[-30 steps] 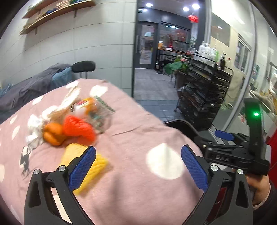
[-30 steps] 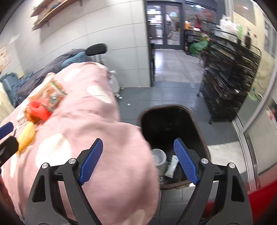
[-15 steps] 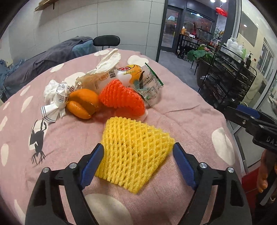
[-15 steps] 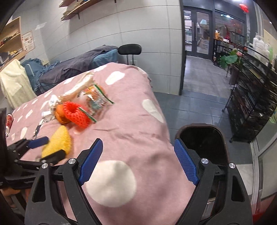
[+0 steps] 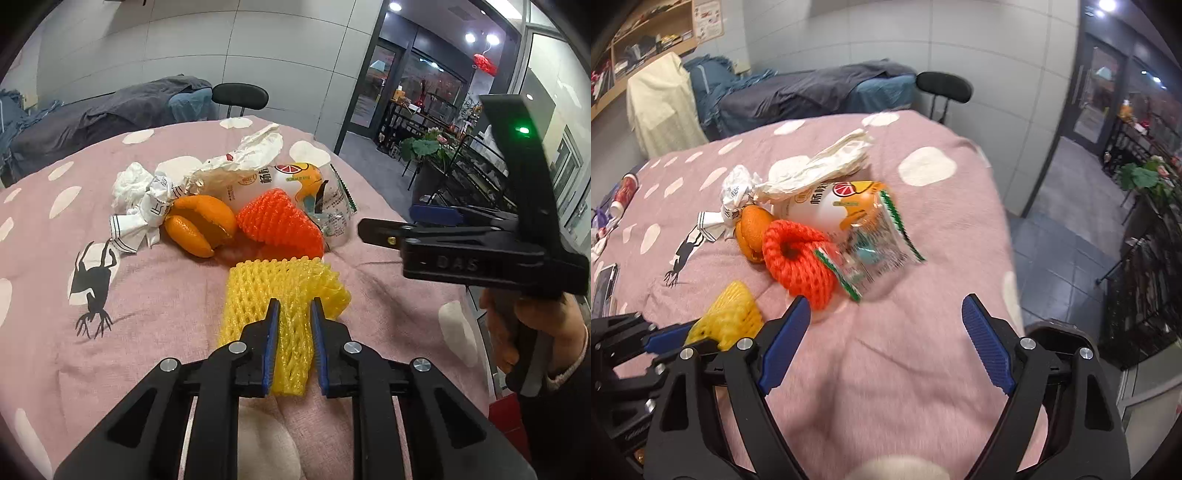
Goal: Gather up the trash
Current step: 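Grasp the yellow foam net with the left tool while the right tool approaches the plastic bottle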
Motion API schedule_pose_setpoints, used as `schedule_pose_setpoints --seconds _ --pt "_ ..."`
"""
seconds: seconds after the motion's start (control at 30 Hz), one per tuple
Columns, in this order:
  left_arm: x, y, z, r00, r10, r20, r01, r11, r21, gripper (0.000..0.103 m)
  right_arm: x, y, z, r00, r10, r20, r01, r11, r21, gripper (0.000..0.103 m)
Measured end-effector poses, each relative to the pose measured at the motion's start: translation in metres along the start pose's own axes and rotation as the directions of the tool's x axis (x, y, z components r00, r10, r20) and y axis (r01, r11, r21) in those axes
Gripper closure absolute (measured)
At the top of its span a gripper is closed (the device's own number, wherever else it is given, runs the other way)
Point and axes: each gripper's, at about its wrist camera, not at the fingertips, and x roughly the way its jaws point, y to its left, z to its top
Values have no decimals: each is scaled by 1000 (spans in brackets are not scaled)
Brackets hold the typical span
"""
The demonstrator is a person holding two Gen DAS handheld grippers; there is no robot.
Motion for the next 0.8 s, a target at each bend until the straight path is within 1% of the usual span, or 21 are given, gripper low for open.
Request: schedule_pose_setpoints --seconds 0.1,0.17,0.23,0.3,0.33,0.4,0.43,0.47,0.57,0.63,0.8 --pt "-7 3 3 1000 -4 19 4 1000 -14 88 22 -1 17 999 5 -41 -5 1000 -7 22" --pt "-9 6 4 1000 -6 26 7 1000 -23 88 35 2 24 998 4 -66 -7 999 -35 27" --pt "-11 8 6 999 -14 30 15 999 -34 88 43 4 30 997 1 -82 -6 999 -54 29" --pt "-11 10 7 999 -14 36 16 999 -43 88 53 8 33 994 -8 -107 -1 996 -85 35" --pt "-12 10 7 999 -15 38 16 999 -45 88 56 8 34 994 -15 -112 4 996 -93 43" --pt "-11 10 7 999 -16 35 18 999 -49 88 57 9 34 993 -15 -117 4 995 -95 48" --pt "-11 11 7 999 -16 33 18 999 -49 88 56 9 33 993 -25 -113 13 995 -102 58" --pt "-10 11 7 999 -16 30 18 999 -50 88 55 9 33 993 -34 -111 22 994 -110 66" --pt "-10 11 6 999 -31 26 32 998 -60 88 49 8 29 994 -17 -106 7 996 -93 72" --pt "-10 7 6 999 -34 26 35 998 -55 88 44 8 25 996 -22 -91 13 995 -94 76" --pt "-11 -4 7 998 -44 34 45 998 -32 88 23 -1 14 999 -1 -40 0 1000 -24 77"
